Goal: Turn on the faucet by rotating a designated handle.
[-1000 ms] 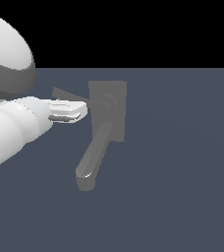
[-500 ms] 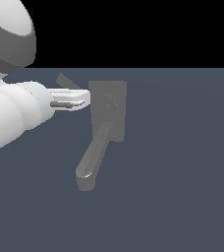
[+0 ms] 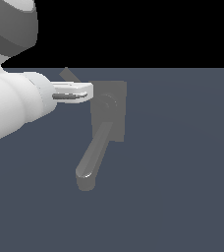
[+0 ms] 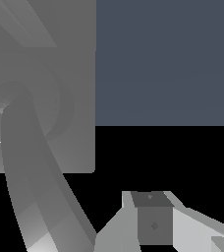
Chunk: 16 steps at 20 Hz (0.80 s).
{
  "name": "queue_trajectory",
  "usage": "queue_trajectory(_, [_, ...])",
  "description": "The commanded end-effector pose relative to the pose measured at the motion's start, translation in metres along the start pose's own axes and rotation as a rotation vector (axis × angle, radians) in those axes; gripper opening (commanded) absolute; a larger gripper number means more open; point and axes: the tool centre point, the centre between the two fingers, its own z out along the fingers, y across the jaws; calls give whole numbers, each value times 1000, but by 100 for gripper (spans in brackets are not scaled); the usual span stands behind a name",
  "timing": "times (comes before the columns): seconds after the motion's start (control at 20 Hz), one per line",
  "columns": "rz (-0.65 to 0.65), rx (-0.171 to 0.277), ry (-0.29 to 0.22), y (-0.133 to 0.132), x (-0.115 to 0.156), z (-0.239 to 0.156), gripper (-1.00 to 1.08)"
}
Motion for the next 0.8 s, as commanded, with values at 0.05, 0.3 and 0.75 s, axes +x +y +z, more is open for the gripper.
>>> queue_trajectory(0.05, [2, 2, -7, -9, -11, 1, -100])
queue_trajectory(0.3, [3, 1, -11, -20, -23, 1, -100])
queue_trajectory(0.75, [5, -1, -16, -41, -46, 2, -100])
